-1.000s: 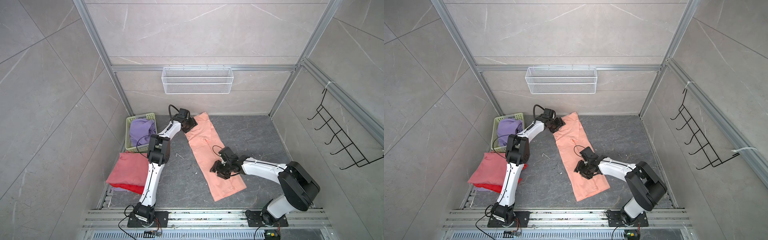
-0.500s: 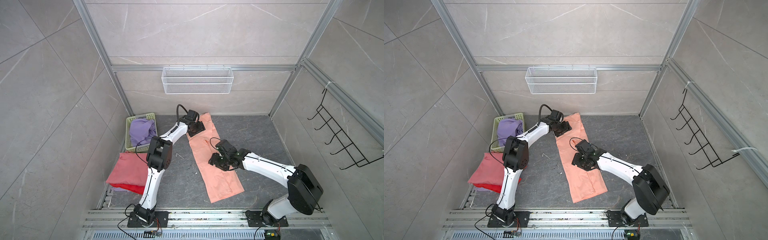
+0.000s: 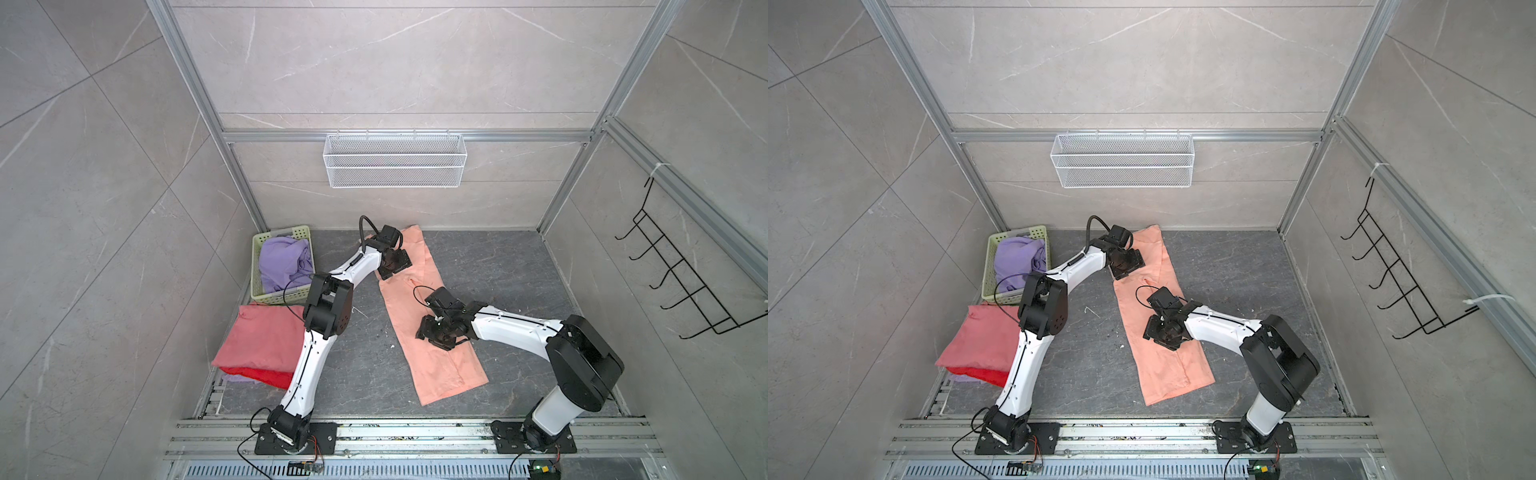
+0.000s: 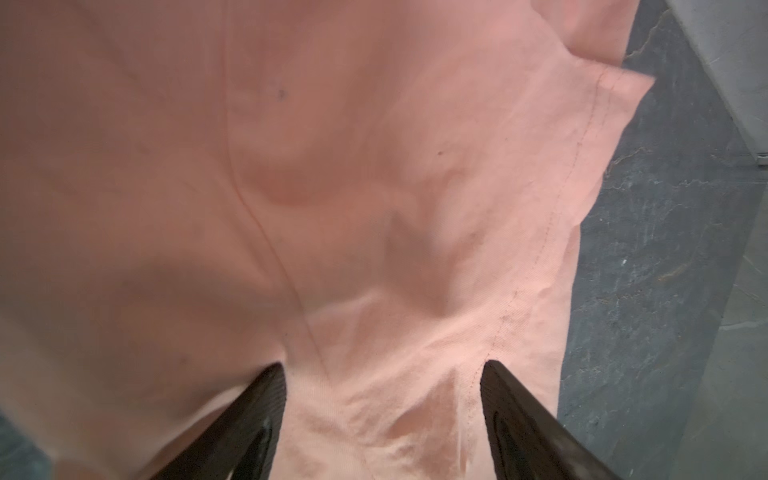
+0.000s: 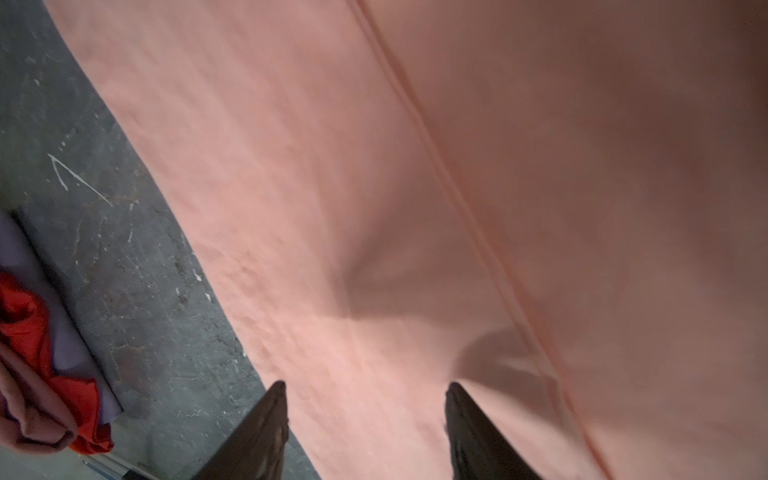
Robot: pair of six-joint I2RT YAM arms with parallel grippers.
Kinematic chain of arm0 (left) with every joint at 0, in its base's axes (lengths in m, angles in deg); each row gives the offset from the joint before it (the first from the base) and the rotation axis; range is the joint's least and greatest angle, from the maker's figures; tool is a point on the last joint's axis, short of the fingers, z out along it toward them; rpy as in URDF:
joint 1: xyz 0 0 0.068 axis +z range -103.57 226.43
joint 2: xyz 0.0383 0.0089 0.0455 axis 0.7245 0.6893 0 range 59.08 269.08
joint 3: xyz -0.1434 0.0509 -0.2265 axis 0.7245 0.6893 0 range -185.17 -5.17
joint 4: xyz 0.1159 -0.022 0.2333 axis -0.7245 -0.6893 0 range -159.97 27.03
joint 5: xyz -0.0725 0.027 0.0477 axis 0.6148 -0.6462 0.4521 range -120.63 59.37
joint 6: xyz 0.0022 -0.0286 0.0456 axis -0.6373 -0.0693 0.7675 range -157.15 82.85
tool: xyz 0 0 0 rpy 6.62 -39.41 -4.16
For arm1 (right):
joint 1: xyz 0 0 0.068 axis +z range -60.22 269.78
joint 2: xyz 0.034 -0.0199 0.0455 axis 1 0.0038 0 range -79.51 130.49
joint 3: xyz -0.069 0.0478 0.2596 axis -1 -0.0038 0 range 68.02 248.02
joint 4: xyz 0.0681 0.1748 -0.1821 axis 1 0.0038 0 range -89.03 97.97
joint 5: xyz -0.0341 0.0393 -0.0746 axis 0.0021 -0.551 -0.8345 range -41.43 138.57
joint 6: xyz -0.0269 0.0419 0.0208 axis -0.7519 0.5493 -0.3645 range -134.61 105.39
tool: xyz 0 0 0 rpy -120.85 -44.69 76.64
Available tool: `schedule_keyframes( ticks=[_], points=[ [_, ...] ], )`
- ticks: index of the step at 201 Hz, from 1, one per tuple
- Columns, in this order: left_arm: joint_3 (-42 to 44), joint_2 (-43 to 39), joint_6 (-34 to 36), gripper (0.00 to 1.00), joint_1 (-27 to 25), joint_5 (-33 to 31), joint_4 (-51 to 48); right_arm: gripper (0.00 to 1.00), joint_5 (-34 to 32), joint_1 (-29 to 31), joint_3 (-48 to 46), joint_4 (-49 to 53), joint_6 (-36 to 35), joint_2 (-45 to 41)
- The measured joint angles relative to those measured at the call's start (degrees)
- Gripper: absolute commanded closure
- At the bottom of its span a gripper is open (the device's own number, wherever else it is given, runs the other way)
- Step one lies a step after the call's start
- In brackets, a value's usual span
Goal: Fold and stack the t-shirts
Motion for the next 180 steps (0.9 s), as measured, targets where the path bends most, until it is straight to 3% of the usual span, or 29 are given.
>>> schedule_keyframes(
  ticks=[53, 150, 180],
  points=[
    [-17.4, 11.1, 1.2, 0.23, -1.7, 5.0, 1.1, 0.39, 2.3, 0.0, -1.0, -4.4, 0.0, 2.2],
    [-15.9, 9.9, 5.2, 0.22, -1.3, 5.8, 0.2, 0.38, 2.1, 0.0, -1.2, -3.7, -3.3, 0.6],
    [-6.4, 2.6, 7.4, 0.21, -1.2, 8.5, 1.8, 0.38, 0.0, 0.0, -0.8, -0.4, -6.4, -7.0]
  ],
)
